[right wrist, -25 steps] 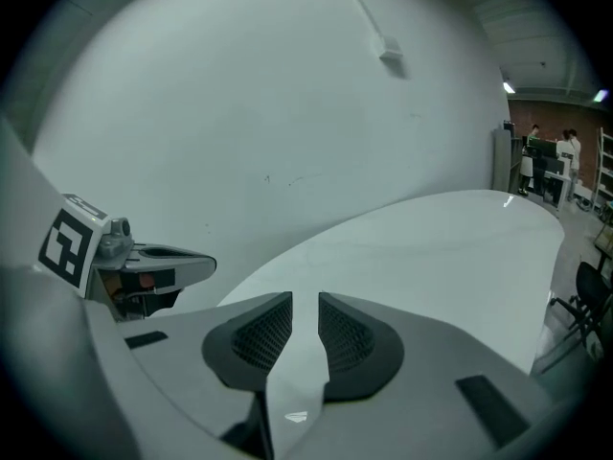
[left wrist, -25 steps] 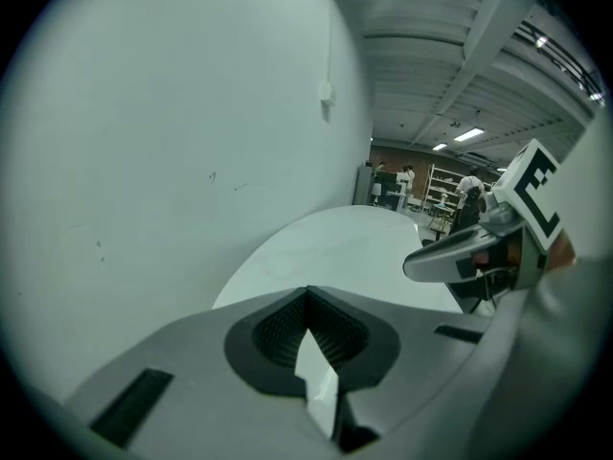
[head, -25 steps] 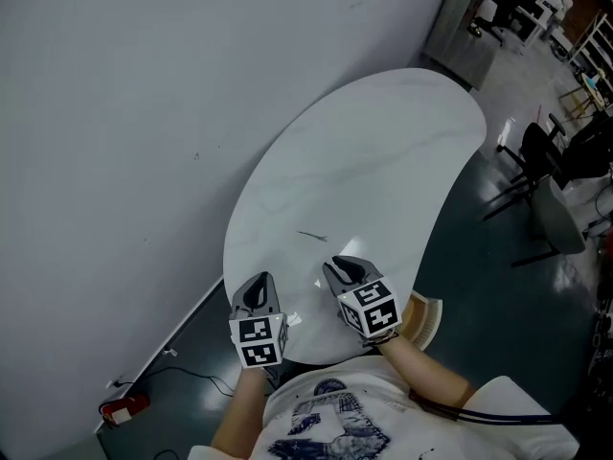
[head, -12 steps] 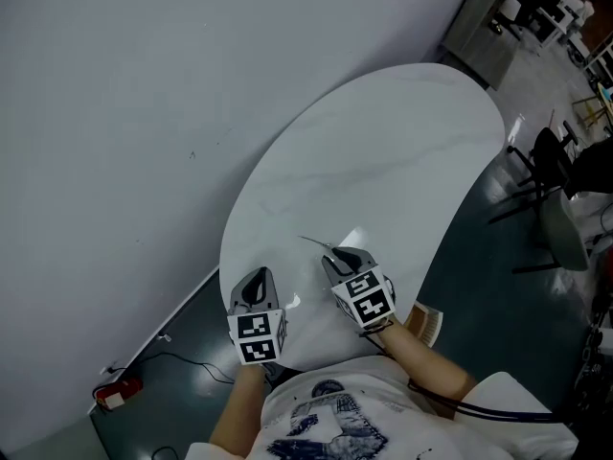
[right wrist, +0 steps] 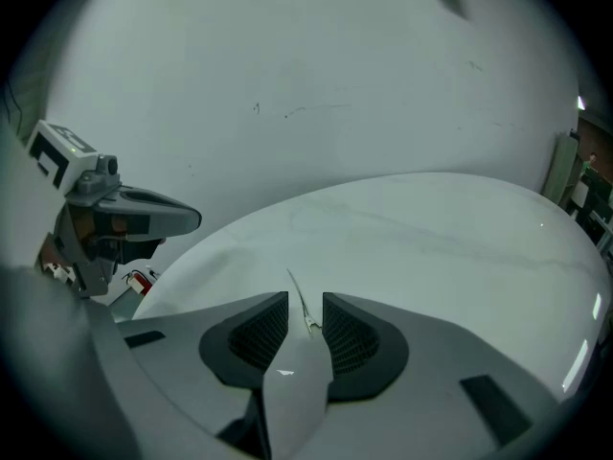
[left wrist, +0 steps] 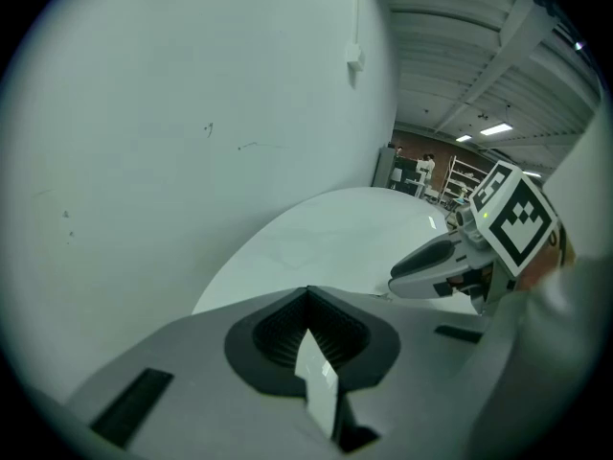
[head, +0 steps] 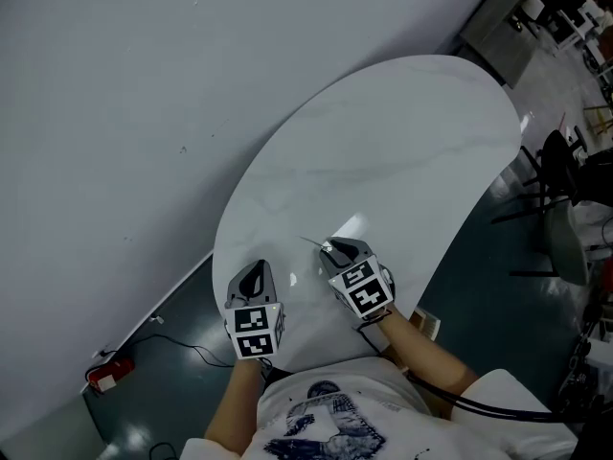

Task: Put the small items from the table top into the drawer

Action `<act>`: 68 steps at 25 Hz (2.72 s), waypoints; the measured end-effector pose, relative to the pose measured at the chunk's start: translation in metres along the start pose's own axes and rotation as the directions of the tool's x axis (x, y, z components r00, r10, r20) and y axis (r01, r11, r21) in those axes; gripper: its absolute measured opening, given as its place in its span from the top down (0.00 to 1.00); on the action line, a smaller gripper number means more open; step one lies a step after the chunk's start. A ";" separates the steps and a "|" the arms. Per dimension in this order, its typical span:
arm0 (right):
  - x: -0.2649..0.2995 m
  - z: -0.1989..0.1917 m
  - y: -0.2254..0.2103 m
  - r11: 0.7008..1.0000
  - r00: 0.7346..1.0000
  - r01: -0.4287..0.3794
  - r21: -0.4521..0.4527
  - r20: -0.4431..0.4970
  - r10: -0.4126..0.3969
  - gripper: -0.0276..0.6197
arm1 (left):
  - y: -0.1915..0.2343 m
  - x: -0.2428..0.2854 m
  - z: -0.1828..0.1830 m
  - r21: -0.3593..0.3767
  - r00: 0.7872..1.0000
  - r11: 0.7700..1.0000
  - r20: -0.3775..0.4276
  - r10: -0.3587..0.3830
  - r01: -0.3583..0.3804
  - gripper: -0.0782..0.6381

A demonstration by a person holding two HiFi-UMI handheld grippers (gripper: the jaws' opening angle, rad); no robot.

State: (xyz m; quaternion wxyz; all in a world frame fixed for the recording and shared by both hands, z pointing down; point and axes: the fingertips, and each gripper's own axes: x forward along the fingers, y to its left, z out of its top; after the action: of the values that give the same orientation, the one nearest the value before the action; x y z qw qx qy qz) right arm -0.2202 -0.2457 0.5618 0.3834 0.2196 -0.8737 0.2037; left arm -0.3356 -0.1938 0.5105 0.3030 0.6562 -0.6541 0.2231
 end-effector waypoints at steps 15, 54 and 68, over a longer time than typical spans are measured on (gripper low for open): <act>0.035 -0.016 -0.004 0.985 0.988 -0.038 -0.166 -0.153 0.012 0.77 | 0.010 0.022 -0.004 -0.017 0.999 1.000 -0.050 0.009 -0.010 0.84; -0.048 -0.036 0.010 0.978 0.977 0.203 0.039 -0.073 -0.200 0.87 | -0.023 -0.028 0.015 0.151 0.992 0.981 0.011 -0.128 0.125 0.84; -0.152 -0.111 0.082 0.852 0.907 0.394 0.344 0.004 -0.421 0.87 | -0.095 -0.088 -0.031 0.337 0.921 0.864 -0.022 -0.390 0.374 0.84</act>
State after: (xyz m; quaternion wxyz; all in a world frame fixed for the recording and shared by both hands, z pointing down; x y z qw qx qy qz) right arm -0.1071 -0.0858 0.4999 0.3399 0.4695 -0.7741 0.2546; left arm -0.2419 -0.1126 0.4614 0.2098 0.8194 -0.4708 0.2509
